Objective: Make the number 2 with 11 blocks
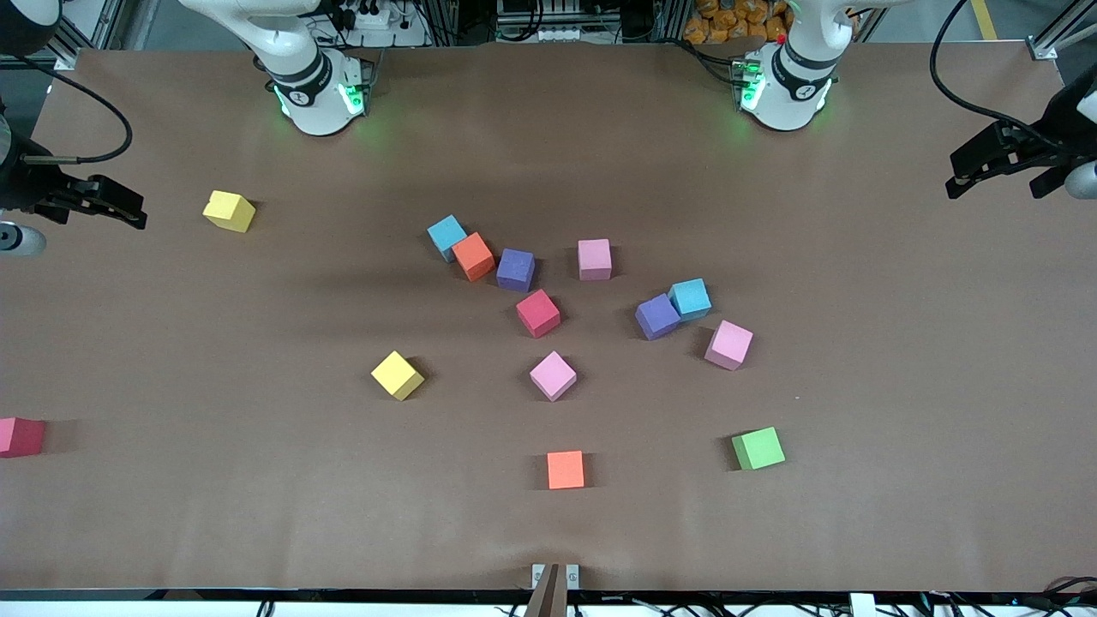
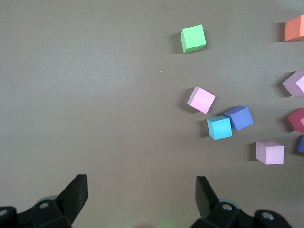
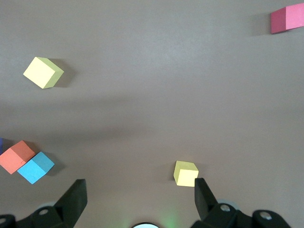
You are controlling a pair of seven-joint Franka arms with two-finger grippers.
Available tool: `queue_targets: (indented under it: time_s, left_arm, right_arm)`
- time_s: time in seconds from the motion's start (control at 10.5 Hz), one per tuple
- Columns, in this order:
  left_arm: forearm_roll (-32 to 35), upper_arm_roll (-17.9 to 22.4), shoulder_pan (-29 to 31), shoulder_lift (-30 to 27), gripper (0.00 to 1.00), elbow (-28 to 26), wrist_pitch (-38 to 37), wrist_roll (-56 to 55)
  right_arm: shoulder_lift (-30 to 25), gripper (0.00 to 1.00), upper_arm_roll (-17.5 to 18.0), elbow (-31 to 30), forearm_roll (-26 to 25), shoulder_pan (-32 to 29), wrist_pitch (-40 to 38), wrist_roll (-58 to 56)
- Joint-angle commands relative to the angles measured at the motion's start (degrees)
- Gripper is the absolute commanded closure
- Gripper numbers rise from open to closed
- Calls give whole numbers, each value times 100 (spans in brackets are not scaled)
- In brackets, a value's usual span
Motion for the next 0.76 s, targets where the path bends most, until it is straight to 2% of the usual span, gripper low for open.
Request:
queue_targets:
  time_s: [0.0,0.67]
  left_arm:
    - [48,39,-24,61,0,171,-157,83]
    - [110,-14,38,490,0,215,-149,5]
  right_arm:
    - [55,0,53,118,75,-107,-37,13]
    - [64,0,53,118,40,-46,-37,74]
